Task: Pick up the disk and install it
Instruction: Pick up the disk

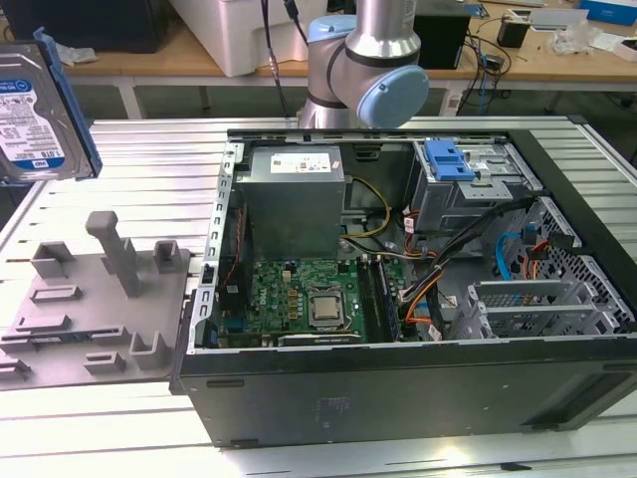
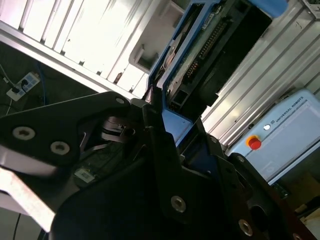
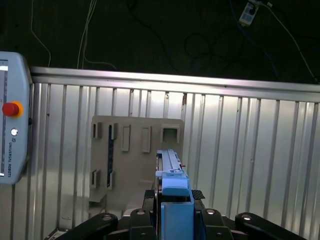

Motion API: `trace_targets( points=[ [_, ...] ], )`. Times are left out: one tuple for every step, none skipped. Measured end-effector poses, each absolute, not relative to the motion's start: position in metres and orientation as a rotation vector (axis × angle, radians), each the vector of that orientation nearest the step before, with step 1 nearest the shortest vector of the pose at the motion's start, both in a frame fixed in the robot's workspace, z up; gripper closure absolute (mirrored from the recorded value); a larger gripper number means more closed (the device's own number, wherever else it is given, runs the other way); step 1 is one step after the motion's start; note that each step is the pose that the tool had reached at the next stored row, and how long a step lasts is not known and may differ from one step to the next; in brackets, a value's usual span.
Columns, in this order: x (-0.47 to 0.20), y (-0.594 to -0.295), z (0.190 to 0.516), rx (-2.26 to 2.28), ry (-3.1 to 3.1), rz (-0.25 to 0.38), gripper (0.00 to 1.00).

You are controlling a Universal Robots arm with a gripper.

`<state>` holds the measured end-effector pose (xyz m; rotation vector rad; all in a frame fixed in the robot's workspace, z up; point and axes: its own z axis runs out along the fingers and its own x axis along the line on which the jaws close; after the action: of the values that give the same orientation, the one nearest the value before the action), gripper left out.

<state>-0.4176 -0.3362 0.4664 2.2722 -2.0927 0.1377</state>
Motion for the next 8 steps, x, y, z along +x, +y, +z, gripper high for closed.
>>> trace_targets(
  points=[
    [-0.4176,-0.3362,0.4667,2.273,-2.093,0.138,0.63],
    [-0.4175,-0.3362,0.4667,2.273,-2.093,0.138,0.63],
    [-0.4176,-0.3362,0.4668,2.273,-2.093,0.138,0.63],
    [-0.4176,-0.3362,0.4669,2.273,-2.093,0.138,0.63],
    [-0.4176,-0.3362,0.4669,2.273,-2.093,0.139,0.63],
    [-0.4176,-0.3362,0.4669,2.273,-2.093,0.139,0.63],
    [-0.4176,-0.3363,0.4669,2.273,-2.093,0.139,0.63],
    [-0.4176,-0.3363,0.4669,2.273,-2.093,0.139,0.63]
  ],
)
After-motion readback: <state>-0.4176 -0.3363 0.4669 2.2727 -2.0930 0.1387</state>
